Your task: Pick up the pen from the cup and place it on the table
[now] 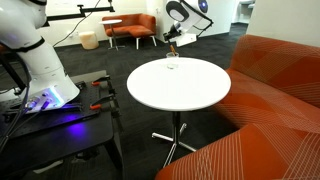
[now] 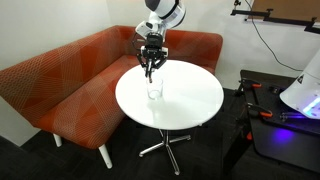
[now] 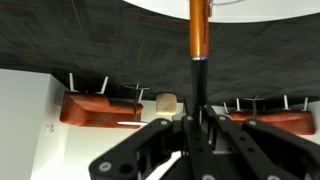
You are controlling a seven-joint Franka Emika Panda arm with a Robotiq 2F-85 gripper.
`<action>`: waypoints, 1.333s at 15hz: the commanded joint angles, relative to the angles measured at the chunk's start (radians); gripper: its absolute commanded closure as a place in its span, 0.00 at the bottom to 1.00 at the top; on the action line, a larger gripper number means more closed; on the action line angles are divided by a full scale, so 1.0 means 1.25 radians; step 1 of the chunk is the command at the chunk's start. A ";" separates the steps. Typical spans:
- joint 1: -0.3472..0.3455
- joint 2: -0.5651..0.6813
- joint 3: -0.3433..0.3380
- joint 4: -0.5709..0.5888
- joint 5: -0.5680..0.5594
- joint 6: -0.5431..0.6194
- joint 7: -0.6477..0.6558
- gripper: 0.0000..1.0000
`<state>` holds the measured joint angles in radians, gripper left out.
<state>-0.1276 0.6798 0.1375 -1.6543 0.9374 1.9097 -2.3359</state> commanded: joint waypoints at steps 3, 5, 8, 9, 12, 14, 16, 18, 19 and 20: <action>-0.012 -0.124 -0.008 -0.109 0.043 -0.042 -0.036 0.97; -0.010 -0.159 -0.015 -0.139 0.050 -0.055 -0.041 0.97; -0.007 -0.205 -0.030 -0.184 0.058 -0.066 -0.029 0.97; -0.007 -0.220 -0.037 -0.200 0.063 -0.066 -0.020 0.97; -0.010 -0.255 -0.061 -0.249 0.079 -0.073 -0.003 0.97; -0.008 -0.277 -0.083 -0.287 0.100 -0.056 0.015 0.97; -0.001 -0.295 -0.106 -0.323 0.131 -0.014 0.048 0.97; 0.006 -0.311 -0.125 -0.353 0.162 0.036 0.077 0.97; 0.005 -0.315 -0.131 -0.363 0.174 0.051 0.087 0.97; 0.005 -0.320 -0.137 -0.374 0.183 0.067 0.095 0.97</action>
<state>-0.1360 0.3455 -0.0086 -2.0449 1.1180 1.9221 -2.2662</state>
